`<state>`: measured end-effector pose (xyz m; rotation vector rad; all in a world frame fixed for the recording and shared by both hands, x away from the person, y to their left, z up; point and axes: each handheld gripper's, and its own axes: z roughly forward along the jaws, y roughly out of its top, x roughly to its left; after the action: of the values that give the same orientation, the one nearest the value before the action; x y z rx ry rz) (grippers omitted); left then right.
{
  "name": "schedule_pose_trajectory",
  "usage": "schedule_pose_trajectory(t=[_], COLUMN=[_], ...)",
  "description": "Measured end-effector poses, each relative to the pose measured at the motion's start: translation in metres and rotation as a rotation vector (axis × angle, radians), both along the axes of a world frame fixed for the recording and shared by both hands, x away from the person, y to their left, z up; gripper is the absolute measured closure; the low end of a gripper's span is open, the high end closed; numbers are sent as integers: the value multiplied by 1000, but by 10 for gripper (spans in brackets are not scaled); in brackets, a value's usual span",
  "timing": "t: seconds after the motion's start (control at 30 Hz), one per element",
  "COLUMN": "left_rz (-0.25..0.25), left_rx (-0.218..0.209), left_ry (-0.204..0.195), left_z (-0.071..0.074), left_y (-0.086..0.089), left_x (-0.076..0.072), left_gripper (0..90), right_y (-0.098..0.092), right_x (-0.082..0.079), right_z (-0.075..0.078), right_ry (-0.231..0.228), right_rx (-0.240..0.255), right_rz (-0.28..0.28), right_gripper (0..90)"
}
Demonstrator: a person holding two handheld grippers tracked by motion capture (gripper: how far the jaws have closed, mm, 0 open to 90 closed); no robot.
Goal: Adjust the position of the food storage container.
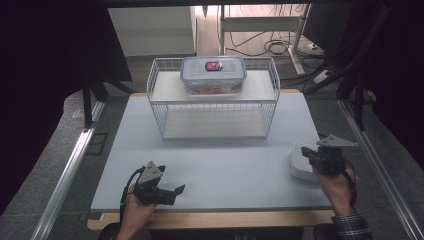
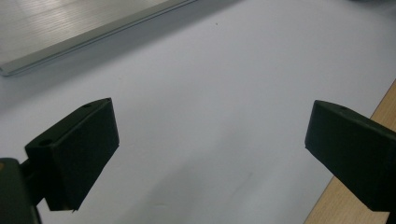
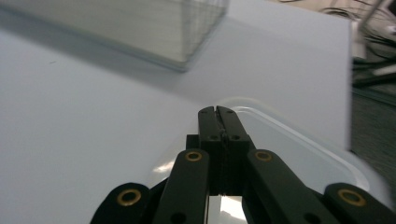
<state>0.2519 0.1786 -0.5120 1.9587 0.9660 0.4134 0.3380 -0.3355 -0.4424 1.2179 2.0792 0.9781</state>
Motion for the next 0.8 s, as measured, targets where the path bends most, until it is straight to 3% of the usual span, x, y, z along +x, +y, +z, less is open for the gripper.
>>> schedule_pose_trajectory(t=[0.13, 0.33, 0.6, 0.8], left_rz=[-1, -1, -4, -5], left_rx=[4, 12, 21, 27], left_ry=[0, 2, 8, 7], left_z=[0, -1, -2, -2], left_y=[-1, -1, -3, -3], left_x=[0, 1, 1, 1], left_gripper=[23, 23, 23, 24], right_y=[-26, -55, -71, -71], right_x=[4, 6, 6, 9], right_z=[4, -2, -16, -22], right_ry=[-15, 10, 56, 88], right_rx=[10, -8, -66, -66], right_rz=[-89, -196, -260, -253], right_gripper=[897, 897, 897, 897])
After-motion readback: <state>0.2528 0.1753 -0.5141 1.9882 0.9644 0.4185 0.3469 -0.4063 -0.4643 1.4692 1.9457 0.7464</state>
